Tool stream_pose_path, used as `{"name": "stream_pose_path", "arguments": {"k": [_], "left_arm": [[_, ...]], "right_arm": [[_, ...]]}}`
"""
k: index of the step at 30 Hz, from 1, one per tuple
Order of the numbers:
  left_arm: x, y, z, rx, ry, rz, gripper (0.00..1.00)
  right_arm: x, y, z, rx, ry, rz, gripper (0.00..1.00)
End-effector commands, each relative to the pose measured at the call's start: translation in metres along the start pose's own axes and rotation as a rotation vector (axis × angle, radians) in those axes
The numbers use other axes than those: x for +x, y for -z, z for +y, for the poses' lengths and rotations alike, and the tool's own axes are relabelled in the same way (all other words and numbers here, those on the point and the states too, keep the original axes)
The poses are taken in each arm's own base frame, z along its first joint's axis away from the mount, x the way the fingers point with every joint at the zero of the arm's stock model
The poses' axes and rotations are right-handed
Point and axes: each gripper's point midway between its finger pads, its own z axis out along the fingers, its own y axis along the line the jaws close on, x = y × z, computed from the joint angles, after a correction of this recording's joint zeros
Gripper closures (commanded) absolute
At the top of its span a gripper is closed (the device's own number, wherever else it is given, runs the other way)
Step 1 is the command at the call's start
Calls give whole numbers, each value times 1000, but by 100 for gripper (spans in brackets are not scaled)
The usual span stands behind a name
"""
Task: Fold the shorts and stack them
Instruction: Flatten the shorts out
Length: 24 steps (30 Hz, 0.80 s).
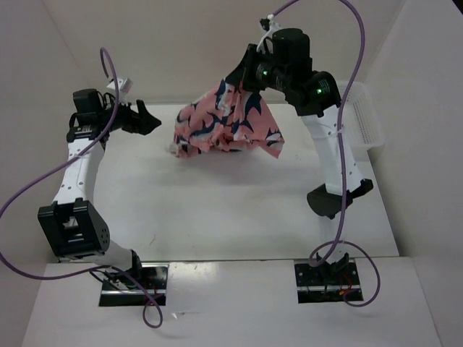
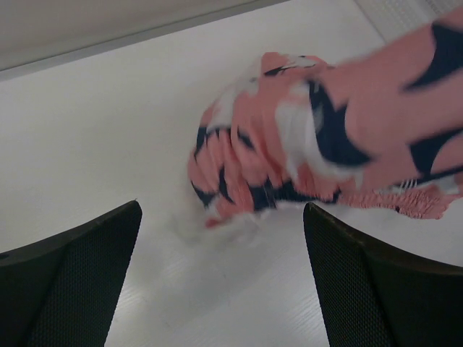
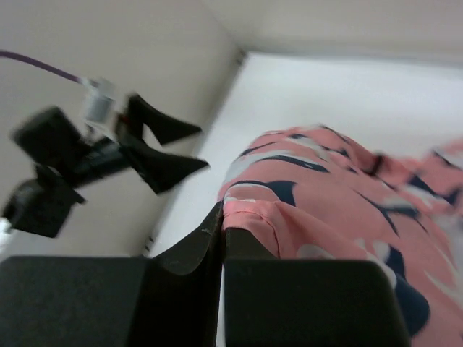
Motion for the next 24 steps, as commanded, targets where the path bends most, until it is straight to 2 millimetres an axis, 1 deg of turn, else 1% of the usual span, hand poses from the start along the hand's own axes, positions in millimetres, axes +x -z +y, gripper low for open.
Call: {"name": "stream_pose_path", "arguments": {"k": [1, 2, 3, 4, 5, 6, 7, 8, 9, 10, 11, 12, 13, 14, 15, 16, 17, 18, 19, 20, 21, 22, 23, 24], "left_arm": [[-9, 0, -21, 120, -63, -63, 1], [-9, 1, -23, 129, -63, -63, 2], [-4, 2, -25, 130, -50, -51, 5], [-2, 0, -35, 159, -42, -32, 7], [14, 1, -40, 157, 12, 26, 8], [21, 1, -45, 167, 34, 54, 10], [35, 1, -50, 176, 60, 86, 12], [47, 3, -53, 188, 80, 105, 12], [55, 7, -62, 197, 73, 105, 12], [69, 7, -69, 210, 82, 123, 12], [96, 8, -66, 186, 121, 169, 7], [105, 10, -73, 185, 129, 194, 5], [120, 10, -78, 180, 150, 242, 2], [129, 9, -82, 179, 162, 272, 1], [134, 9, -87, 180, 164, 295, 1], [146, 9, -96, 173, 167, 351, 1], [151, 9, -100, 166, 163, 377, 1], [161, 10, -103, 159, 166, 410, 1], [171, 10, -108, 158, 160, 441, 1], [179, 10, -103, 129, 163, 460, 1], [188, 11, -106, 127, 162, 482, 1], [193, 10, -104, 119, 156, 477, 1], [192, 7, -112, 147, 139, 472, 1], [195, 5, -116, 160, 128, 472, 1]], "right_arm": [[21, 17, -33, 171, 30, 60, 100], [21, 17, -49, 226, 26, 59, 100], [26, 18, -52, 235, 24, 73, 100], [17, 27, -50, 230, 9, 38, 100], [46, 15, -73, 287, -12, 110, 100], [56, 13, -81, 282, -60, 119, 100], [26, 32, -54, 166, -70, -27, 100], [91, 16, -91, 196, -149, 112, 100], [101, 20, -110, 207, -208, 108, 100], [138, 24, -136, 256, -278, 168, 100], [155, 26, -157, 326, -292, 194, 100], [168, 31, -171, 380, -274, 213, 100], [187, 42, -187, 443, -267, 237, 86], [194, 47, -189, 450, -270, 247, 68], [211, 55, -197, 472, -255, 291, 54], [214, 67, -202, 507, -259, 296, 39], [219, 74, -208, 540, -240, 303, 13], [226, 80, -215, 570, -227, 321, 9], [226, 87, -215, 584, -223, 314, 7], [227, 91, -217, 595, -221, 315, 7], [232, 95, -218, 598, -222, 320, 8], [234, 98, -217, 597, -222, 319, 10], [242, 104, -211, 579, -217, 331, 10], [248, 106, -208, 573, -224, 341, 10]]}}
